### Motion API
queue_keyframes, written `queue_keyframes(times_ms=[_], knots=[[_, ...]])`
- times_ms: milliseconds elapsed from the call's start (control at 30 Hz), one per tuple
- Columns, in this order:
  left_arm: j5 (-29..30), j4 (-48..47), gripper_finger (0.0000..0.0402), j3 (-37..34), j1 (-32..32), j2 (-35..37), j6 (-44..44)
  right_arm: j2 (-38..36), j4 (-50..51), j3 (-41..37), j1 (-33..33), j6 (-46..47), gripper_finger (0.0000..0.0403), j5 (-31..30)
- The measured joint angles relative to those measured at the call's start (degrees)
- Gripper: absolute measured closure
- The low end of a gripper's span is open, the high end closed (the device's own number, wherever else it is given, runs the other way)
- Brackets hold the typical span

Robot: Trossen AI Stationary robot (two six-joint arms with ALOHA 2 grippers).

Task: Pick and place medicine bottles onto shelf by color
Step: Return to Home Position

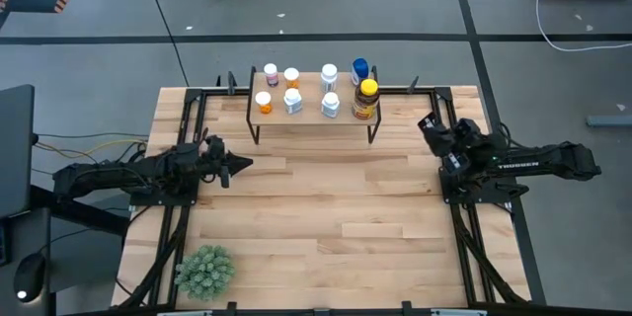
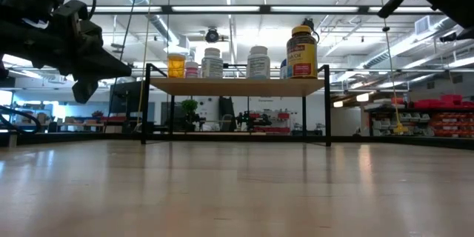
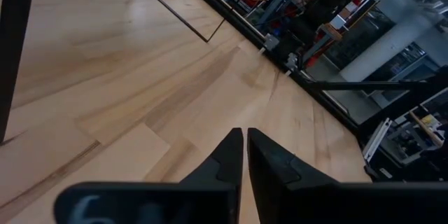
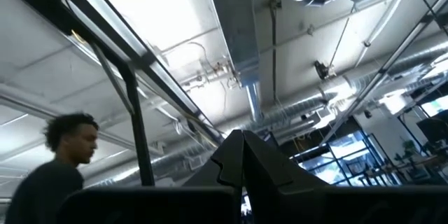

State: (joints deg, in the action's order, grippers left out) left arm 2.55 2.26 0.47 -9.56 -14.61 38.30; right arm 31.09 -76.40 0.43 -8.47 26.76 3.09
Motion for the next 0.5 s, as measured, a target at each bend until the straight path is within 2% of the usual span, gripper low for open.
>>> queue_keyframes(times_ms=[500], knots=[[0.0, 0.0, 0.0379, 0.0, 0.0, 0.0, 0.0, 0.0, -0.5, 0.0, 0.0, 0.0, 0.0386, 0.0]])
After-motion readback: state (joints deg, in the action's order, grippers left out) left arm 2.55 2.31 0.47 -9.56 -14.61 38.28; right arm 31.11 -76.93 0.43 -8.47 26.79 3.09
